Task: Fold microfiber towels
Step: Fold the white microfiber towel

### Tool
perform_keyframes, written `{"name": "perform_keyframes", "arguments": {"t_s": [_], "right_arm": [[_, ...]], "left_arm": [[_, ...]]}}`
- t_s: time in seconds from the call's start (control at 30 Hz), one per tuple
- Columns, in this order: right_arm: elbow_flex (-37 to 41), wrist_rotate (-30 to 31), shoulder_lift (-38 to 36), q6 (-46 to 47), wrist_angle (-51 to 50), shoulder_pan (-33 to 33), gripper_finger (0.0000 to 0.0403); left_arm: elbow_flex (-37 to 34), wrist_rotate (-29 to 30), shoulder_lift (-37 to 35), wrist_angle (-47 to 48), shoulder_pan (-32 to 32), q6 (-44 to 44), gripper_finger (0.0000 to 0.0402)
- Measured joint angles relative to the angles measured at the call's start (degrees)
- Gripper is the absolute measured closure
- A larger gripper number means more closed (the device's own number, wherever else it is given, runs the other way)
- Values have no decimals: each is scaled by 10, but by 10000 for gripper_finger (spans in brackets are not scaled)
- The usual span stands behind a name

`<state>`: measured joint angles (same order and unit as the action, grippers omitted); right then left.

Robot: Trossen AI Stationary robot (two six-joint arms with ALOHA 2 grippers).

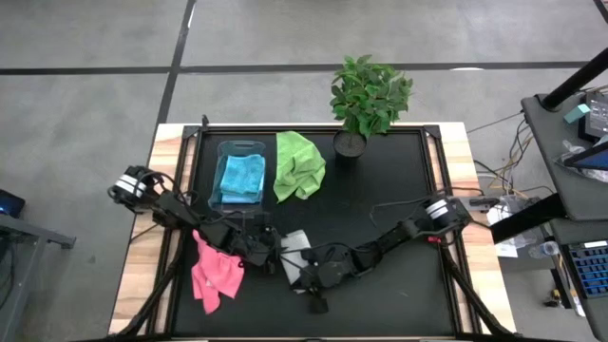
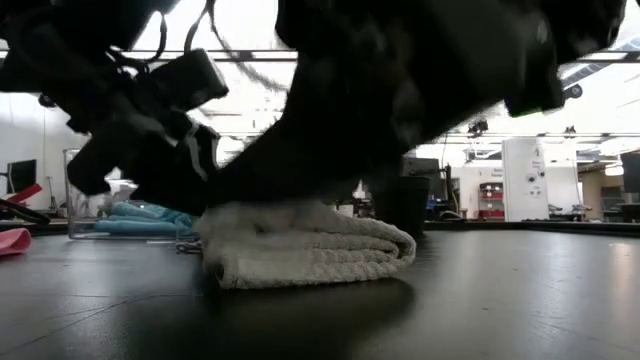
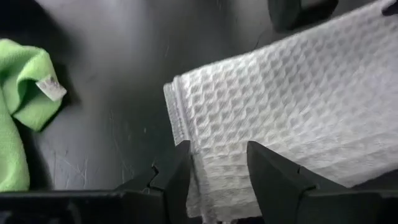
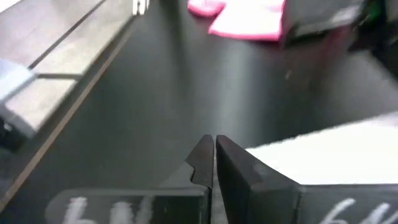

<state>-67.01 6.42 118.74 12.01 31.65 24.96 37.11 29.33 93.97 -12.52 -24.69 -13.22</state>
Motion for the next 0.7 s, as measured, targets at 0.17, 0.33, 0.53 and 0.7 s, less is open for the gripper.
{"name": "perform_keyframes", "arguments": {"t_s": [0.17, 0.33, 0.53, 0.7], "right_arm": [[-29, -57, 52, 30, 39, -5, 391], [-39, -89, 54, 35, 35, -14, 391], [-37, -62, 15, 7, -19, -13, 391], [-32, -47, -27, -27, -87, -10, 391]], "left_arm": [[0, 0, 4, 5, 1, -6, 259], [0, 0, 2, 12, 1, -14, 259], [3, 0, -7, 22, 1, -12, 259], [8, -1, -29, 31, 1, -10, 259]]}}
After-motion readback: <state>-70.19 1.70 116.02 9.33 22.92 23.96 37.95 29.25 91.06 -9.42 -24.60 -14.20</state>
